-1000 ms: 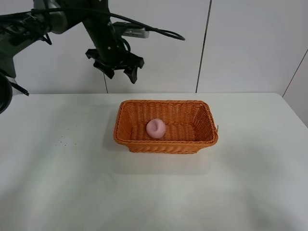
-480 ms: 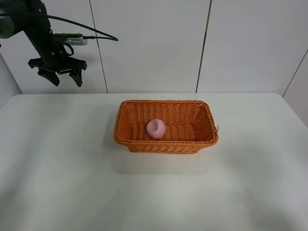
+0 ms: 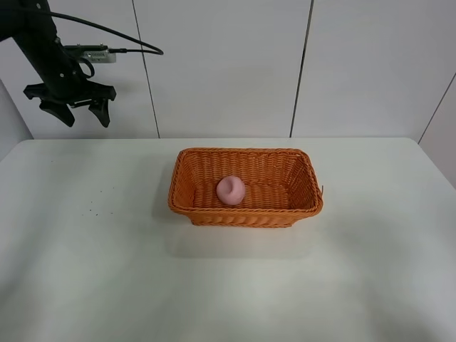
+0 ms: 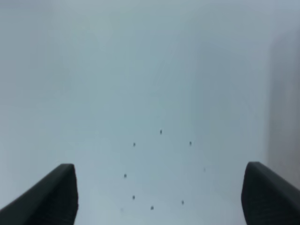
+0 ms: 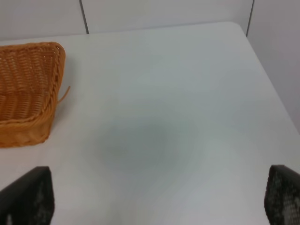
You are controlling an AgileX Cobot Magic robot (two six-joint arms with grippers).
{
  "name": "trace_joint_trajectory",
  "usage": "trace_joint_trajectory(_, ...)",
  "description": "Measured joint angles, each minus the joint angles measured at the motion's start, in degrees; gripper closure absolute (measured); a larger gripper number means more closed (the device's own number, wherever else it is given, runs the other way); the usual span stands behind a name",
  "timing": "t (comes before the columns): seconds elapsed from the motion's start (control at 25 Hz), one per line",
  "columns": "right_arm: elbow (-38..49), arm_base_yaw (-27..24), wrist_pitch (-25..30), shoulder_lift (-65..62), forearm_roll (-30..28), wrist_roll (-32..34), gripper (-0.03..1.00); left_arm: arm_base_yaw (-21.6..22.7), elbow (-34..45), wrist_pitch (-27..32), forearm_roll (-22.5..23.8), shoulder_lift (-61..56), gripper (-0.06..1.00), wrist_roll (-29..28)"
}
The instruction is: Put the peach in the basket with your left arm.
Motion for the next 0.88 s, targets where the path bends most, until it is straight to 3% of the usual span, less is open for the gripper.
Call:
trace_joint_trajectory(0.24, 0.0, 0.0, 0.0, 0.0, 0.0, 0.0, 0.27, 0.0, 12.29, 0.0, 0.0, -10.56, 0.13, -0.05)
trace_joint_trajectory(0.88, 0.0, 0.0, 0.0, 0.0, 0.0, 0.0, 0.27, 0.0, 61.5, -0.05, 1.31, -54.26, 0.13, 0.18)
